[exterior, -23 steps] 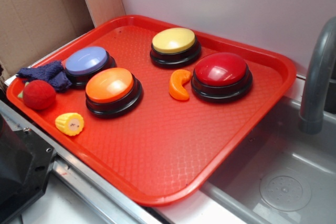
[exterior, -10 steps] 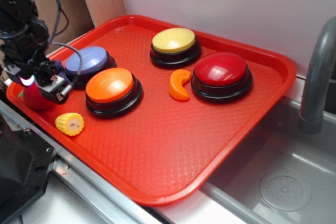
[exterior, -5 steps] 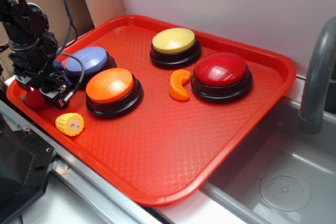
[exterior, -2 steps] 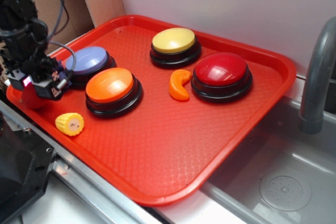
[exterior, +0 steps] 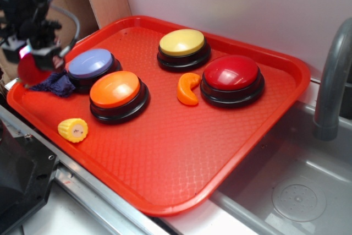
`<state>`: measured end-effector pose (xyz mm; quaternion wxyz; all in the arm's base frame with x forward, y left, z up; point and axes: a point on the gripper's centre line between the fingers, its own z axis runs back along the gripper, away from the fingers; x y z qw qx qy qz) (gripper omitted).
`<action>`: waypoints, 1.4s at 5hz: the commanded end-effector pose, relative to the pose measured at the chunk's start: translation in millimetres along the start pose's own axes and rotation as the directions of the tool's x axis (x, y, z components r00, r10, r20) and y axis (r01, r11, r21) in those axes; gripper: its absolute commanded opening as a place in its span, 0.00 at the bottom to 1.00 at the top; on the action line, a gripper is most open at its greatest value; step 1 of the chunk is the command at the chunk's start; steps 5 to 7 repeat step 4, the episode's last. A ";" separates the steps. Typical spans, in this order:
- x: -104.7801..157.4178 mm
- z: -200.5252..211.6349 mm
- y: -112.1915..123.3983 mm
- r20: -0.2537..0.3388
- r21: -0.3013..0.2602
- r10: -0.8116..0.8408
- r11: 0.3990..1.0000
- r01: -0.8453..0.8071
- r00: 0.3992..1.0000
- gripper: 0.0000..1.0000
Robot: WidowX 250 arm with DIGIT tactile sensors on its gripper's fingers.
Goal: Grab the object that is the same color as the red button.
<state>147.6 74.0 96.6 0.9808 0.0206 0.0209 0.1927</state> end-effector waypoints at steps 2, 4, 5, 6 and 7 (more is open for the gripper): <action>21.2 72.9 -82.2 0.102 -0.077 -0.298 0.949 0.306 0.949 0.00; 14.5 76.0 -104.3 0.150 -0.067 -0.361 0.925 0.374 0.920 0.00; 14.5 76.0 -104.3 0.150 -0.067 -0.361 0.925 0.374 0.920 0.00; 14.5 76.0 -104.3 0.150 -0.067 -0.361 0.925 0.374 0.920 0.00; 14.5 76.0 -104.3 0.150 -0.067 -0.361 0.925 0.374 0.920 0.00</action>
